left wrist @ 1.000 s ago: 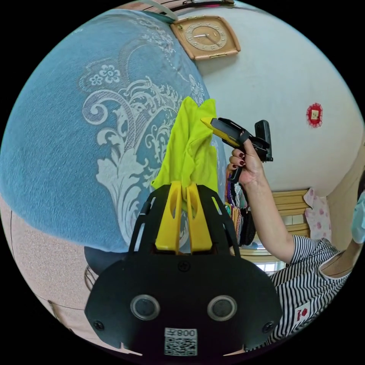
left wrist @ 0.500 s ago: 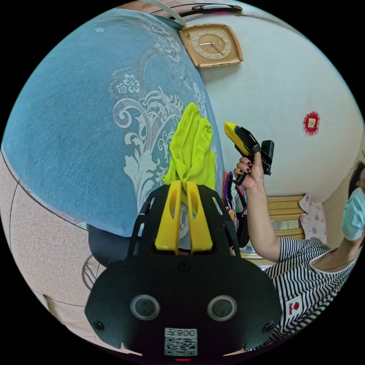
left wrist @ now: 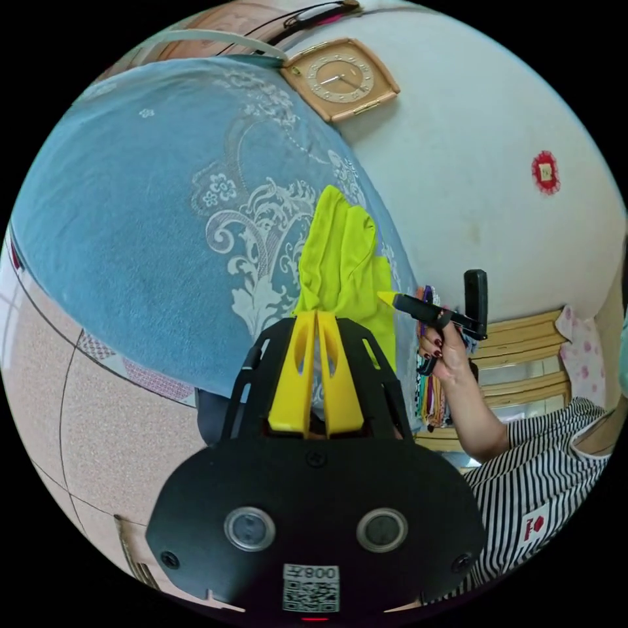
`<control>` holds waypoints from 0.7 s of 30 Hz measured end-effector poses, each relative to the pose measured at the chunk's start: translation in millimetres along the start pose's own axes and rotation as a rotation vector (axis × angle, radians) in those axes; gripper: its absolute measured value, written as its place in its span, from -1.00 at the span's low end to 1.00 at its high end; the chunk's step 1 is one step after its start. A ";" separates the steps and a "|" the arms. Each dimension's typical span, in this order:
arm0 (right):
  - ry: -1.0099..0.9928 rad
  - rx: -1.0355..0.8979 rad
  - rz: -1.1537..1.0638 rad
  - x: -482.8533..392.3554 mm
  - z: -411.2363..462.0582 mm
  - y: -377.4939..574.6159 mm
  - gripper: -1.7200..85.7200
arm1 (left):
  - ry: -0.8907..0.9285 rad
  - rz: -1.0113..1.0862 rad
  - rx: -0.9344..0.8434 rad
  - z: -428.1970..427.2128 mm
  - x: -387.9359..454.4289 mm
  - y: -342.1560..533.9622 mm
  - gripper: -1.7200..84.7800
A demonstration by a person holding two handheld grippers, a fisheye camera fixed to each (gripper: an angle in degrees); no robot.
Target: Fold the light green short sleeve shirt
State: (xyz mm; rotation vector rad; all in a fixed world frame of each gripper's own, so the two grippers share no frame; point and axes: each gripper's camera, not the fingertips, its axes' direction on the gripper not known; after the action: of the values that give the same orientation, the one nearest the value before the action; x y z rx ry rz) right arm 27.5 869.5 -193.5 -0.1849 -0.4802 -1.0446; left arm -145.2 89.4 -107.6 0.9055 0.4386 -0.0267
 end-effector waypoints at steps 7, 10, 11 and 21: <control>0.271 -0.039 -0.033 -73.9 -14.0 109.8 -0.82 | 0.018 0.045 -0.080 24.0 23.4 9.8 -0.95; 0.387 -0.036 -0.068 -106.5 -2.5 123.6 -0.81 | 0.008 0.067 -0.095 35.1 37.6 16.2 -0.96; 0.415 -0.037 -0.078 -116.5 3.7 125.5 -0.81 | -0.003 0.080 -0.101 39.2 44.0 18.5 -0.96; 0.495 -0.022 -0.070 -170.7 13.5 141.8 -0.79 | -0.031 0.103 -0.128 81.5 72.6 37.3 -0.96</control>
State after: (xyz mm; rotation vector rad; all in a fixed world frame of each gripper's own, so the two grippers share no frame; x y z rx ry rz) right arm 75.8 1079.0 -249.9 0.0734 -0.0272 -1.1188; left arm -42.2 61.9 -63.4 0.7992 0.3600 0.0810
